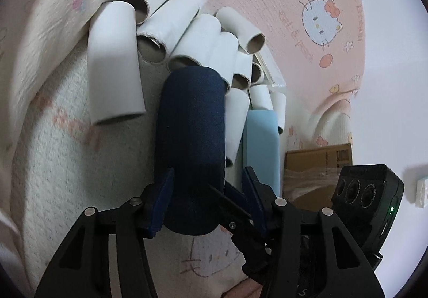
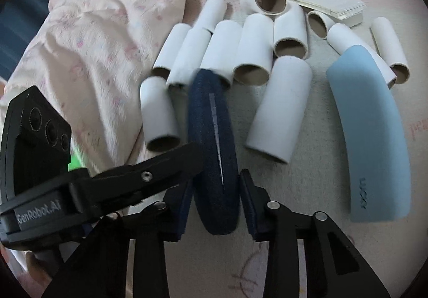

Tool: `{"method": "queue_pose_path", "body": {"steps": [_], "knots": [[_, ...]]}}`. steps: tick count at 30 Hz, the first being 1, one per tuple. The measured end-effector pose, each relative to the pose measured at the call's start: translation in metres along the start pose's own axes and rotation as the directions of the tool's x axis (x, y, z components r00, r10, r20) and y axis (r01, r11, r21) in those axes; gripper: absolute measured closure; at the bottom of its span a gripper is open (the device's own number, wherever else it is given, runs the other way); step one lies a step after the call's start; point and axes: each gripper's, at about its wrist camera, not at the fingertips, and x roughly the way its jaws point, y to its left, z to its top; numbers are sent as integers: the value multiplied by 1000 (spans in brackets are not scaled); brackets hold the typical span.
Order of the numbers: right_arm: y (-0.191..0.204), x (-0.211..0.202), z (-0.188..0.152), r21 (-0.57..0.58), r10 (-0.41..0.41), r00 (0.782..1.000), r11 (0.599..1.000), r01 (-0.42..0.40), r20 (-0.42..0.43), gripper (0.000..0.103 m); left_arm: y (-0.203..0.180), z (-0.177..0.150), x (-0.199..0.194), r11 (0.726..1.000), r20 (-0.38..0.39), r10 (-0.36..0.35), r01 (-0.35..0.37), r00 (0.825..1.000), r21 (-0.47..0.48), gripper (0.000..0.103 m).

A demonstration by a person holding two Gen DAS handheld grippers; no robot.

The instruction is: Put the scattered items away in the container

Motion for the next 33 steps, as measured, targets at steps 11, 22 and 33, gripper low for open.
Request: {"method": "queue_pose_path", "body": {"steps": [11, 22, 33], "knots": [[-39, -19, -19, 107, 24, 1000, 994, -24, -1, 71, -22, -24, 20, 998, -43, -54, 54, 998, 9, 68], [-40, -22, -7, 144, -49, 999, 988, 50, -9, 66, -13, 8, 9, 998, -56, 3, 1, 998, 61, 55], [-34, -21, -4, 101, -152, 987, 982, 157, -54, 42, -5, 21, 49, 997, -153, -48, 57, 987, 54, 47]]}}
